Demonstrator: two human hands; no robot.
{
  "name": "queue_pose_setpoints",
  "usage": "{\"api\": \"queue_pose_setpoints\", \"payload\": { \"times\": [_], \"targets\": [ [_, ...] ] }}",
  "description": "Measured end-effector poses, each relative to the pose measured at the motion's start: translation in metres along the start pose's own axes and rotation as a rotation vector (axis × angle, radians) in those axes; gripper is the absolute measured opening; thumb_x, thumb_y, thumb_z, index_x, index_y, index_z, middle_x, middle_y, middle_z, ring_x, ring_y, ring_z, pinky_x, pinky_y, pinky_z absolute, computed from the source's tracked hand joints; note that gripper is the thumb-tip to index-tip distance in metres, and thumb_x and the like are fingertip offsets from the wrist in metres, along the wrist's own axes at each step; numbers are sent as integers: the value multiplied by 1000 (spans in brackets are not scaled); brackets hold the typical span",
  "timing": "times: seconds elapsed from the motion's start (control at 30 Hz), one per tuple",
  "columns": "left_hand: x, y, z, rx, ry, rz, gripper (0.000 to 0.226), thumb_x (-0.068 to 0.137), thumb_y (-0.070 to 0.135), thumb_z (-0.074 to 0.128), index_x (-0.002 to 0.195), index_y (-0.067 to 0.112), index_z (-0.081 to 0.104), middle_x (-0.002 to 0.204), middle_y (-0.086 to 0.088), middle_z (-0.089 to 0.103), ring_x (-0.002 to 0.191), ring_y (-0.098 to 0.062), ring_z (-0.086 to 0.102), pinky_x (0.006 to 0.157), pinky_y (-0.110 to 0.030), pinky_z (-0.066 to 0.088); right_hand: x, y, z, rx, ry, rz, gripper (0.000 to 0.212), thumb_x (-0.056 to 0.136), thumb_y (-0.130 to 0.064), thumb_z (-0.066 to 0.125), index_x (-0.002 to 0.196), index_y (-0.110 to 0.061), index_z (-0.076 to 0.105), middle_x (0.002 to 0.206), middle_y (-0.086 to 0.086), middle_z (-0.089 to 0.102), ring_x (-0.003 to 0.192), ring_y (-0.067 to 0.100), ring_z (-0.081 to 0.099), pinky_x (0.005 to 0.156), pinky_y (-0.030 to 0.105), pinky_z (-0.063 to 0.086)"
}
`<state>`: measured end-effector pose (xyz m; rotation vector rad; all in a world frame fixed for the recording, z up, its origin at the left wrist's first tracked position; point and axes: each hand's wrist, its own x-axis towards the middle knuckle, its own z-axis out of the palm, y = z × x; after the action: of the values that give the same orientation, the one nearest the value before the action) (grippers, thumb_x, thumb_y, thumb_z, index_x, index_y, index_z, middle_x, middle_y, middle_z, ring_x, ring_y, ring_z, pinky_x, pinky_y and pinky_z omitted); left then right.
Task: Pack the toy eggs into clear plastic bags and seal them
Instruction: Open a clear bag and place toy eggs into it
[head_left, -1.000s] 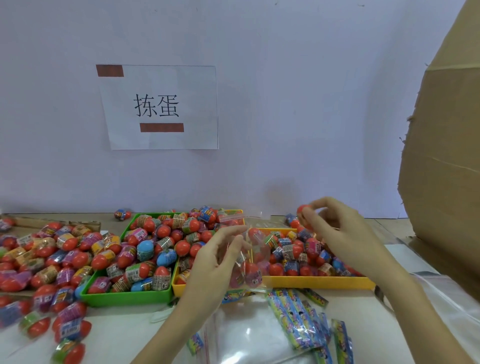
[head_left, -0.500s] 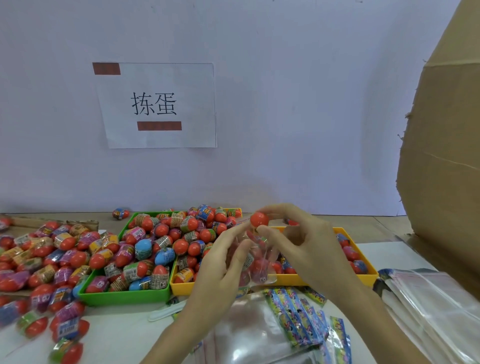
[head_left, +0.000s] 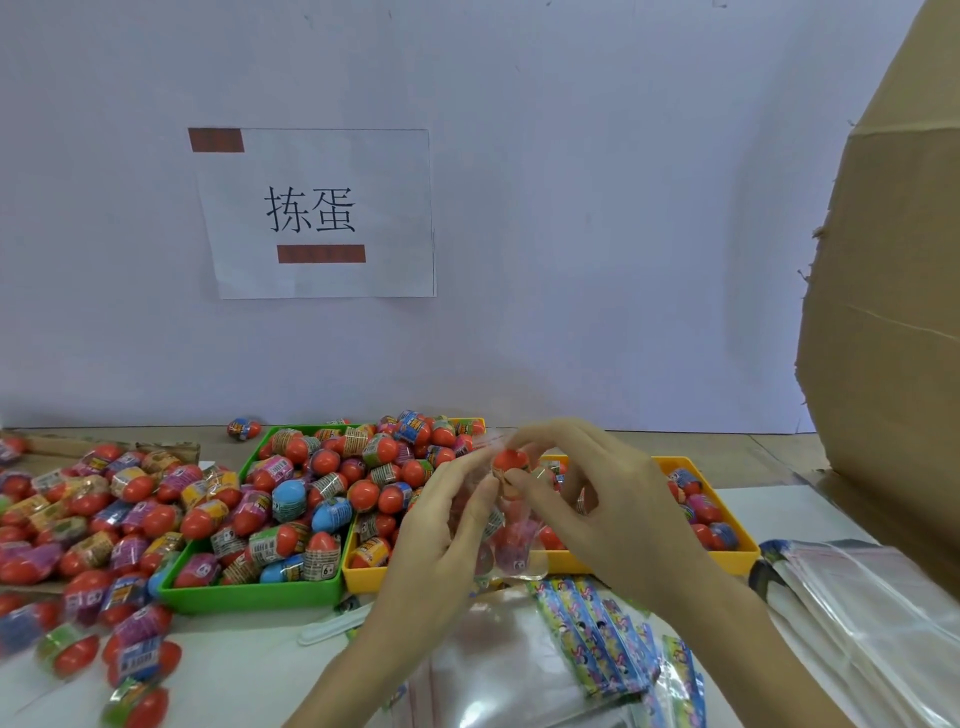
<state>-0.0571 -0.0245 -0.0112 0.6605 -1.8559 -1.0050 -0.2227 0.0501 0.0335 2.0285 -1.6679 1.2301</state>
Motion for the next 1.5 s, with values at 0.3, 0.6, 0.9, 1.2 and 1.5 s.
{"api": "queue_pose_setpoints", "payload": {
  "times": [0.3, 0.6, 0.9, 1.2, 1.5],
  "targets": [
    [1, 0, -2, -95, 13, 9, 34, 107, 38, 48, 135, 32, 67, 129, 18, 71, 126, -5, 64, 106, -36, 54, -2, 1, 1, -82, -68, 1, 35, 103, -57, 51, 100, -30, 72, 118, -12, 54, 60, 10, 60, 60, 24, 51],
    [6, -2, -6, -274, 112, -90, 31, 102, 53, 52, 120, 42, 75, 102, -9, 76, 95, -34, 72, 86, -66, 60, 2, 1, 1, 99, 81, 241, 57, 89, -66, 66, 136, -36, 56, 123, -18, 53, 72, 9, 67, 66, 15, 51],
    [9, -2, -8, -539, 132, -272, 36, 84, 46, 77, 96, 12, 79, 103, -16, 78, 96, -26, 73, 85, -47, 60, 2, 3, 0, 744, -61, 589, 10, 93, -30, 78, 89, -21, 80, 85, 3, 79, 82, 15, 75, 75, 17, 55],
    [11, 1, -17, -524, 76, -321, 31, 83, 45, 79, 98, 17, 83, 104, -10, 82, 94, -9, 75, 77, -19, 55, 1, 3, 4, 798, -79, 634, 7, 97, -22, 74, 98, -26, 80, 93, 0, 79, 83, 14, 74, 75, 20, 57],
    [14, -1, -21, -783, 3, -454, 45, 76, 32, 84, 117, 14, 82, 120, -13, 79, 73, -3, 73, 63, -16, 56, 0, 12, 5, 852, -38, 654, 13, 97, -21, 74, 100, -27, 84, 80, -13, 75, 73, -2, 66, 69, 13, 51]
  ]
}}
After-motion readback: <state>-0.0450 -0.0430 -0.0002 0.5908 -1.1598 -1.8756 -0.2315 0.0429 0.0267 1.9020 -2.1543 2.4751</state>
